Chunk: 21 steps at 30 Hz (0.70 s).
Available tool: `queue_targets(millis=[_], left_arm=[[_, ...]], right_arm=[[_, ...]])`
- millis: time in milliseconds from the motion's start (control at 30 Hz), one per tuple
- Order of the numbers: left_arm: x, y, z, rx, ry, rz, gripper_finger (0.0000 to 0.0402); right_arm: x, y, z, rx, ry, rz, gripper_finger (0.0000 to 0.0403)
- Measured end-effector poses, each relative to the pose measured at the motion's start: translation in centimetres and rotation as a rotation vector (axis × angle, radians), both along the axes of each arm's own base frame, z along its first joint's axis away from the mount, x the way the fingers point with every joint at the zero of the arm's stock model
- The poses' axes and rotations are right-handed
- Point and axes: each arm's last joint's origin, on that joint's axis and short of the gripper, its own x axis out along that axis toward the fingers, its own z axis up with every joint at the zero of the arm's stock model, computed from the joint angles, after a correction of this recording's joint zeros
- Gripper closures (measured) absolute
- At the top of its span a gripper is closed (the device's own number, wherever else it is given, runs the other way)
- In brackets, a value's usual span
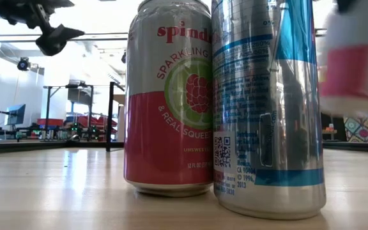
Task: Place canned beverage on shelf
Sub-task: Put the bottom right pink-white soda can on the shelf
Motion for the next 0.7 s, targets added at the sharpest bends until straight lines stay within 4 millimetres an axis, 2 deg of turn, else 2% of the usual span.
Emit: queue_targets(millis=[133,267,433,567,700], left_arm=[[0.2,-0.2,0.5,-0.049,-0.052,-0.144,0.0118],[0.2,-0.5,1.1,-0.086,-0.101,-0.228,0.0118],[0.2,-0.6,1.6,-0.108,-0.135,-0.279,0.0118],[0.5,-0.6,1.9,-0.192,-0.138,-0.329,0.0117],[1.1,-0.5,1.9,-0.263,-0.117,-0.353,0.0099]], right_arm=[[1.6,-0.7,3.1,-0.048,-0.146,0.106,0.0113],[3.6,-1.8,5.4,-0.096,-0.23,0.228,0.0112],[6.7,-3.3,7.5,-0.173,-0.321,0.409,0.0111],[9.2,-4.4,9.1,-0.215,-0.398,0.56,0.0111],[11.2,-5.6,10.4,-0.261,-0.465,0.673,0.0111]])
